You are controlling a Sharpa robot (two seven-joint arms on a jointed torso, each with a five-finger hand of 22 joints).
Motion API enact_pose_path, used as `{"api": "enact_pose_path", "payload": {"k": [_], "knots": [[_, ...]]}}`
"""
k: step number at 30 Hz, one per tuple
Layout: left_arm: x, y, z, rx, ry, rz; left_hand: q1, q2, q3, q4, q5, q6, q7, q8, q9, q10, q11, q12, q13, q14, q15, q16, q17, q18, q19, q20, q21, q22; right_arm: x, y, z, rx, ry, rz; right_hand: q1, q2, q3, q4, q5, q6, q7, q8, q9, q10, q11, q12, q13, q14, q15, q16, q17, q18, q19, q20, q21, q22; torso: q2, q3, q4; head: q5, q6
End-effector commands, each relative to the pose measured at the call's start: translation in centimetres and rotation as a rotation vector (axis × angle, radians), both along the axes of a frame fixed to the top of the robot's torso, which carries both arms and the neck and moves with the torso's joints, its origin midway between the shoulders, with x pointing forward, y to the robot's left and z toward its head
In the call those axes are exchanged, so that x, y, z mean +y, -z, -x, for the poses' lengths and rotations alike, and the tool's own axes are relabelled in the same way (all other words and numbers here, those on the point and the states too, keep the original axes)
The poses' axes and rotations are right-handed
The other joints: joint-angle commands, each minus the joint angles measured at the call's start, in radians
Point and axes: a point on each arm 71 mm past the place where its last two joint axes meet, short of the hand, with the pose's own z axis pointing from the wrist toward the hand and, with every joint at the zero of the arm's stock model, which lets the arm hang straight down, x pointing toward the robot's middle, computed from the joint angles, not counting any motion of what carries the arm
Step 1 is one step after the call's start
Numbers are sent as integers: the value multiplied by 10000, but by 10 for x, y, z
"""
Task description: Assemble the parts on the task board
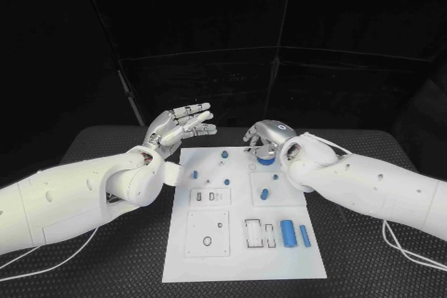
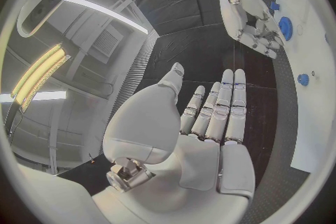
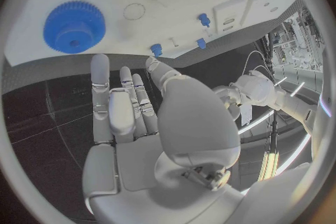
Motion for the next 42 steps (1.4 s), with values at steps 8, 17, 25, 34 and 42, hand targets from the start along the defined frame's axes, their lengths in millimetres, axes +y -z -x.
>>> {"api": "enact_pose_path", "payload": {"k": [8,17,25,34,42], "knots": [[1,-1,-1,-18,24,119,-11,81,11,-77,39,95,1037,-14,16,91,-10,-32,18,-9,9,-63,-11,118,-41,-7,-71,-18,-49,7,-2,2480,1462,-560,386,-385,-2412,1285,363,-1557,-24,-213,-93,1029,-196,6304,5601,527,-169,1286,2366,-266,1008,-218,1014,1592,-49,3,-48,-51,112],[3,0,-1,3,7,122,-11,81,11,-77,39,95,1037,-14,16,91,-10,-32,18,-9,9,-63,-11,118,-41,-7,-71,-18,-52,14,-6,3088,1637,-188,1064,-276,-3005,2348,338,-1826,128,154,-94,1360,10,10120,9778,659,-10,1751,3344,-398,1324,-14,1579,2409,-36,5,-59,-10,85],[2,0,-2,4,3,119,-11,81,11,-77,39,95,1037,-14,16,91,-10,-32,18,-9,9,-63,-11,118,-41,-7,-71,-18,-47,16,-8,3005,1641,190,1208,-74,-2942,2278,379,-1740,121,331,-75,1494,16,10610,10351,684,7,1832,3531,-413,1359,12,1692,2550,-31,5,-72,-46,33],[3,1,-3,0,-28,107,-11,87,12,-83,39,107,1037,-14,18,106,-12,-30,20,3,6,-66,-12,120,-39,-8,-71,-22,-45,15,-8,2917,1608,218,1407,146,-2881,2073,626,-1455,48,585,-43,1628,-42,10937,10760,707,-33,1894,3683,-428,1397,-17,1788,2673,-28,10,-73,-65,-15],[4,1,-3,10,-42,97,-11,87,12,-83,39,107,1037,-14,18,106,-12,-30,20,3,6,-66,-12,120,-39,-8,-71,-22,-43,15,-8,2802,1567,264,1529,318,-2832,1891,716,-1226,-7,751,-30,1725,-93,11100,10975,723,-74,1930,3780,-443,1433,-52,1856,2767,-36,9,-61,-85,-25]]}}
